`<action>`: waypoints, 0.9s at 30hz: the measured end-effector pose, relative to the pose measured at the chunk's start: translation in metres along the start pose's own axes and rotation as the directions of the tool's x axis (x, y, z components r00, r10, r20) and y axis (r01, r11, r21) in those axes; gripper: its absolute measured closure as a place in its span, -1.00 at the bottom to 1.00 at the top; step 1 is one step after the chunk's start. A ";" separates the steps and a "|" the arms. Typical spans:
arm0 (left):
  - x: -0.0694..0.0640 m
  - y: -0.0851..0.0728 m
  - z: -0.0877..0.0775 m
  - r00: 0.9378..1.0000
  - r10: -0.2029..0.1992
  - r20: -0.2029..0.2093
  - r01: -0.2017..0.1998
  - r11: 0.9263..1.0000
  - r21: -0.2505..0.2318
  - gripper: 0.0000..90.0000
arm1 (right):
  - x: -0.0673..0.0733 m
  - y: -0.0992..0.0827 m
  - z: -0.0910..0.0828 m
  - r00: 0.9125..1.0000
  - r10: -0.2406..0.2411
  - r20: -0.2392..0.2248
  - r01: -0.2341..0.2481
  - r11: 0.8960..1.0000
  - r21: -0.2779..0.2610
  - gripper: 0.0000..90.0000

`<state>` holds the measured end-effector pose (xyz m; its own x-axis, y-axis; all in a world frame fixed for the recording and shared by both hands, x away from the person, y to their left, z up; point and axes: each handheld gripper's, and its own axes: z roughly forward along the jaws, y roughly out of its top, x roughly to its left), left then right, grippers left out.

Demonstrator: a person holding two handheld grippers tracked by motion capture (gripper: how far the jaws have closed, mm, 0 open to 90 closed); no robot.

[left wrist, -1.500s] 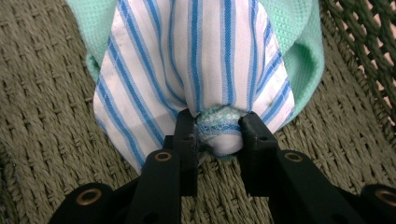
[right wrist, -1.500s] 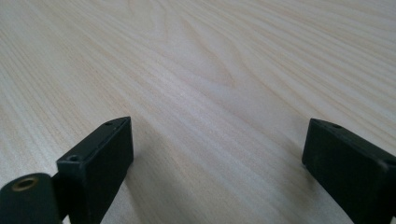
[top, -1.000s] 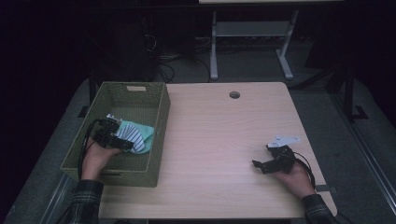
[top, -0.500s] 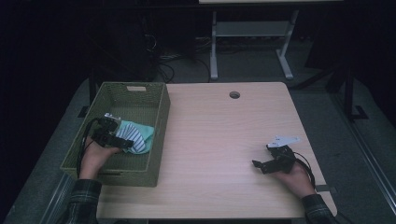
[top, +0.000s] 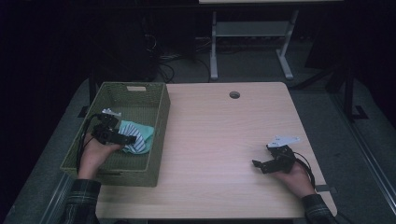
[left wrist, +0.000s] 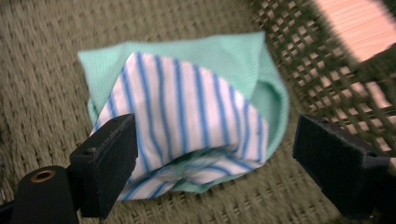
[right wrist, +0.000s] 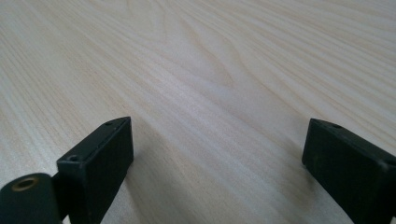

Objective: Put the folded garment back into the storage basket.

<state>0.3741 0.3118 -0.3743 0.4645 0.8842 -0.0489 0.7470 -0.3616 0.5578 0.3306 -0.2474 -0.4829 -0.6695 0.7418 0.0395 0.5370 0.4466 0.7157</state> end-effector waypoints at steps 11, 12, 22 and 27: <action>-0.030 0.023 -0.018 0.997 0.071 0.044 -0.068 0.996 -0.060 -0.70 | 0.000 0.000 0.000 1.000 0.000 -0.001 0.000 1.000 0.000 -0.82; -0.033 0.024 -0.019 0.996 0.078 0.048 -0.074 0.995 -0.069 -0.70 | 0.000 0.000 0.000 1.000 -0.001 0.000 0.001 1.000 -0.001 -0.82; -0.066 0.040 -0.025 0.985 0.142 0.093 -0.131 0.984 -0.118 -0.69 | 0.000 0.000 0.000 1.000 -0.001 0.000 0.001 1.000 0.001 -0.82; -0.084 0.049 -0.022 0.978 0.174 0.120 -0.157 0.978 -0.137 -0.69 | 0.000 0.000 0.000 1.000 -0.001 0.000 0.001 1.000 0.001 -0.82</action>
<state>0.3609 0.2270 -0.3246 0.6408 0.7661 -0.0499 0.5923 -0.4519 0.6671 0.3307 -0.2475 -0.4828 -0.6702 0.7412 0.0387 0.5366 0.4479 0.7152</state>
